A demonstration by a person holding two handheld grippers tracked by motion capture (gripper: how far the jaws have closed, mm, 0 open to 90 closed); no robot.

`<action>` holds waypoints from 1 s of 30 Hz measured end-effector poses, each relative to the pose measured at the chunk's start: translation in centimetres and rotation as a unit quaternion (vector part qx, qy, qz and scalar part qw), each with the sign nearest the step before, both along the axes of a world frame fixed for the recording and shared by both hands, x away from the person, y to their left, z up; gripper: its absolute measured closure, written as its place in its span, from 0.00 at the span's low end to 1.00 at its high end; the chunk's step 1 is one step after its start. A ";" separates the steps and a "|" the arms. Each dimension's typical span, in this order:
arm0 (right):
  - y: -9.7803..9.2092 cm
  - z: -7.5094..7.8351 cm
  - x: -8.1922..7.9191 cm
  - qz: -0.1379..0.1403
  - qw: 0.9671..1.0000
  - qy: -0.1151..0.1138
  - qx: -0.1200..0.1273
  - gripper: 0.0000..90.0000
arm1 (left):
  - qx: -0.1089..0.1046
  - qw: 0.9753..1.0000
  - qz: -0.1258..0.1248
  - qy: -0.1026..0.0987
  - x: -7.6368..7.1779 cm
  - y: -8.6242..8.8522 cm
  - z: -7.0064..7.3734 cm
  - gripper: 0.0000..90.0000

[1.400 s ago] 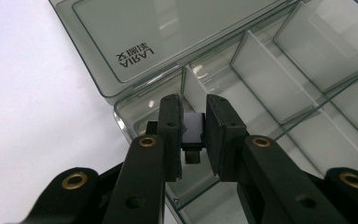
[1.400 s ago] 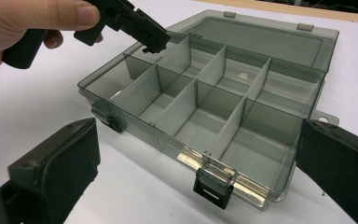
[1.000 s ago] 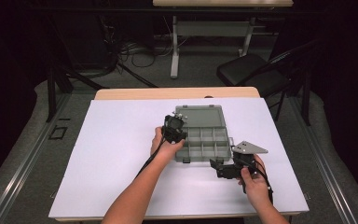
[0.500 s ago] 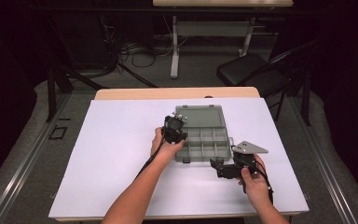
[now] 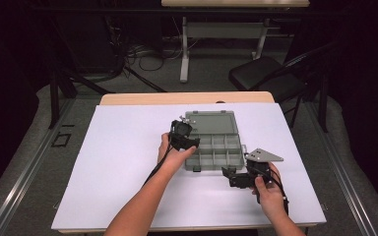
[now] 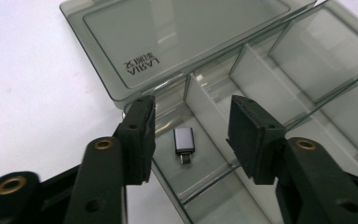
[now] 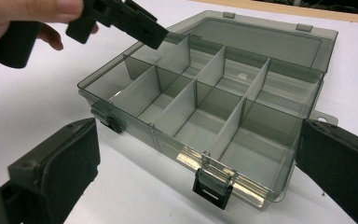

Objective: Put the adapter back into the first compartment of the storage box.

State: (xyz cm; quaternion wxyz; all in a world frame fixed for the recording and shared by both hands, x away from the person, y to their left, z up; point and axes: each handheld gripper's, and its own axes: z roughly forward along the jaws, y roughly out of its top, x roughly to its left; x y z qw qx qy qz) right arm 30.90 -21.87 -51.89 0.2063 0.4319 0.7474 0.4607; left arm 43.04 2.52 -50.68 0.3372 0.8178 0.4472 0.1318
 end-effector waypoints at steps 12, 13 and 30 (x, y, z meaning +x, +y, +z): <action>0.0 0.0 0.0 0.000 1.000 0.000 0.000 0.00 | -0.044 0.999 -0.032 0.007 -0.6 1.0 1.1 0.42; 0.0 0.0 0.0 0.000 1.000 0.000 0.000 0.00 | -0.044 0.999 -0.032 0.007 -0.6 1.0 1.1 0.41; 0.1 0.0 0.0 0.001 1.000 -0.001 -0.003 0.00 | -0.006 0.998 -0.056 0.032 -2.3 1.7 0.7 0.28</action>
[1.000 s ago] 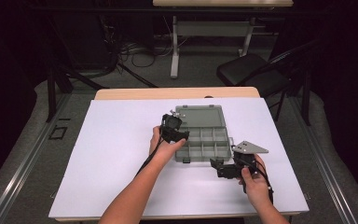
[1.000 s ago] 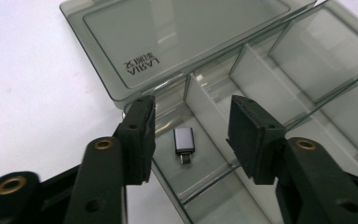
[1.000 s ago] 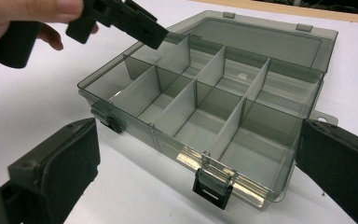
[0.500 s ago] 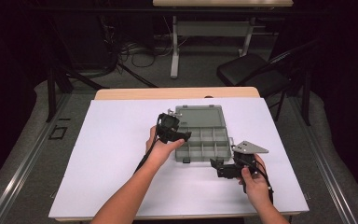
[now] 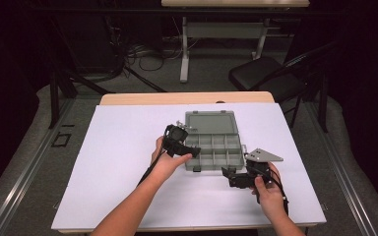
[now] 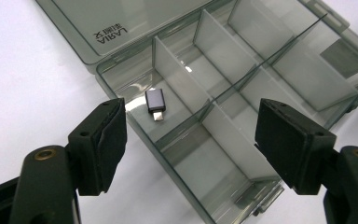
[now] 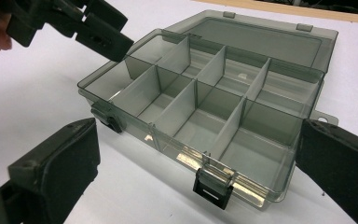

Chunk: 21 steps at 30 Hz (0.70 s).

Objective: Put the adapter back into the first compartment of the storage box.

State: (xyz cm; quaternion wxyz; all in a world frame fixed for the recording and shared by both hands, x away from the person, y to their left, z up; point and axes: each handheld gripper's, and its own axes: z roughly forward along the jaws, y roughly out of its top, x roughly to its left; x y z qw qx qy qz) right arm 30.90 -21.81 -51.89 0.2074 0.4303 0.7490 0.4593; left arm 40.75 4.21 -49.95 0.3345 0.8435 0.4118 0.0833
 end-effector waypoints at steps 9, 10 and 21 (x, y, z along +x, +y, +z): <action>0.1 0.0 0.0 -0.001 1.000 0.002 0.001 0.00 | 0.021 1.000 0.005 0.015 -0.3 0.4 -1.5 0.28; 0.1 0.0 0.0 -0.001 1.000 0.001 0.000 0.00 | 0.022 1.000 0.008 0.017 -0.3 0.4 -1.9 0.28; 0.0 -0.1 0.1 -0.003 1.000 0.002 0.001 0.00 | 0.027 0.999 0.023 0.033 -0.2 0.8 -3.5 0.35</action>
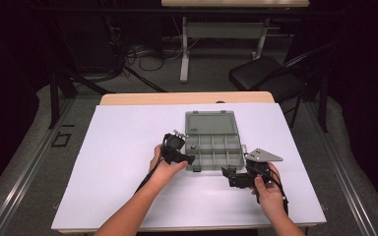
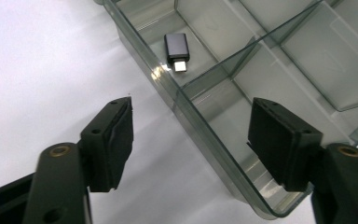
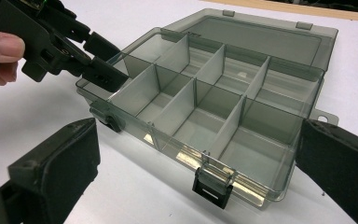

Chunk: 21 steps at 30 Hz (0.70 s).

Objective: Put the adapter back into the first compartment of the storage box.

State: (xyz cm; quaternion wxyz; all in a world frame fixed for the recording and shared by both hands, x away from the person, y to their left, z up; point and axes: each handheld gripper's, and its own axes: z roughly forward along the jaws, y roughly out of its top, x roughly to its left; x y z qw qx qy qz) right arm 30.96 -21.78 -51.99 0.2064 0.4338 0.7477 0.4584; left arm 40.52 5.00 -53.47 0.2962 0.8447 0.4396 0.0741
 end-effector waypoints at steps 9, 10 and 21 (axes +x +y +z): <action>0.0 0.0 0.0 -0.001 1.000 0.000 0.002 0.00 | 0.016 1.000 -0.006 -0.015 -0.3 -0.3 -0.6 0.50; 0.0 0.0 0.0 0.000 1.000 -0.001 0.001 0.00 | 0.021 1.000 -0.011 -0.016 -0.3 -0.3 -0.7 0.51; -0.1 -0.1 0.1 -0.002 1.000 0.001 0.001 0.00 | 0.036 0.999 -0.027 -0.031 -0.8 -0.9 -1.1 0.62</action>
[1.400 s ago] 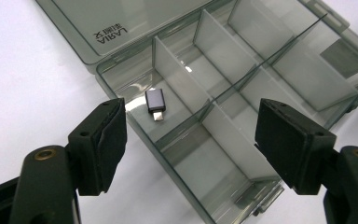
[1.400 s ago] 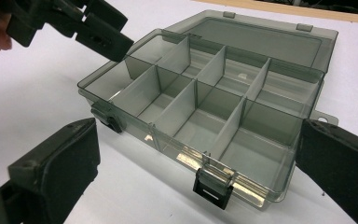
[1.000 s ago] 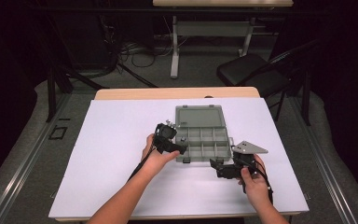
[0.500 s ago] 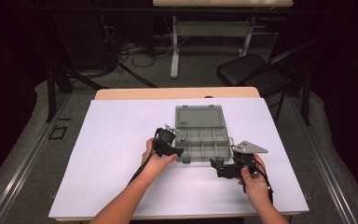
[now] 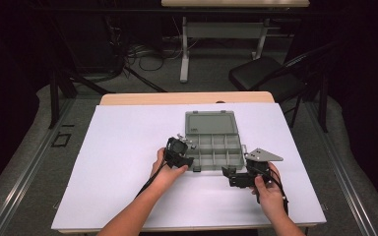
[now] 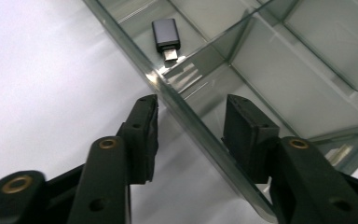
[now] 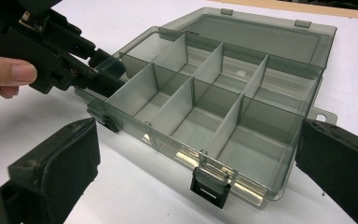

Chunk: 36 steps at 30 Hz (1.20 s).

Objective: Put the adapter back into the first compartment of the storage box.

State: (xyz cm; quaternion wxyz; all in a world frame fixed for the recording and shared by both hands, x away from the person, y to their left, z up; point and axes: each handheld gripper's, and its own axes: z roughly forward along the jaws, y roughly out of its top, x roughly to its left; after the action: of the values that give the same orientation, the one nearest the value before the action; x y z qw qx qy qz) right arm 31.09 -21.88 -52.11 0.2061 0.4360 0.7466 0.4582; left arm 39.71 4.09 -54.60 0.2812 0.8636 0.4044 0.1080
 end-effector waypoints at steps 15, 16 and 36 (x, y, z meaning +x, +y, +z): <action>-0.4 0.1 0.5 -0.007 1.000 0.009 -0.003 0.00 | -0.017 1.000 0.013 -0.006 -0.2 0.1 -0.3 0.62; -0.7 0.4 0.7 -0.012 1.000 0.009 0.000 0.00 | -0.018 1.000 0.014 -0.006 -0.3 0.1 -0.3 0.62; -1.8 2.1 6.3 -0.024 0.999 0.035 -0.002 0.01 | -0.018 1.000 0.015 -0.010 -0.3 0.2 -0.4 0.62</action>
State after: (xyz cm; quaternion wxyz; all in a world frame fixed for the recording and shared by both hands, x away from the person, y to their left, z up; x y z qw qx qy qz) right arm 37.41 -23.65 -50.04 0.1914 0.4689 0.7440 0.4358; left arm 39.38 4.25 -54.95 0.2988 0.8511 0.4166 0.1133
